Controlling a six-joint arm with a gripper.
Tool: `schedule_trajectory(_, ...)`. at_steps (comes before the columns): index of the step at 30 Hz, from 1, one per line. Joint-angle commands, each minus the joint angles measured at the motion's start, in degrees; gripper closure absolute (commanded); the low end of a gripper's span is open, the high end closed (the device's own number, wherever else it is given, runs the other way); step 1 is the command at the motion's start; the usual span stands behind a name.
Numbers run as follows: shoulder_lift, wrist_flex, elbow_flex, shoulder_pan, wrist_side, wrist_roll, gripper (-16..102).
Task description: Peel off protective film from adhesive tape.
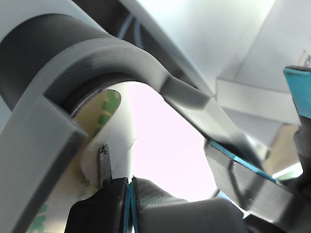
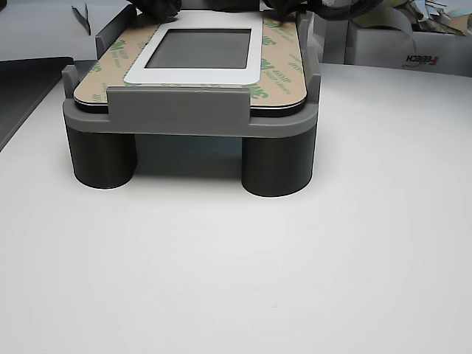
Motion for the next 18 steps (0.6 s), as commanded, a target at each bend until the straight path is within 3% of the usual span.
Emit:
schedule_trajectory(1, 1.5, -0.9, -0.6, -0.5, -0.1, -0.4, 96)
schedule_trajectory(18, 2.1, -3.4, 2.3, -1.8, -0.5, -2.1, 96)
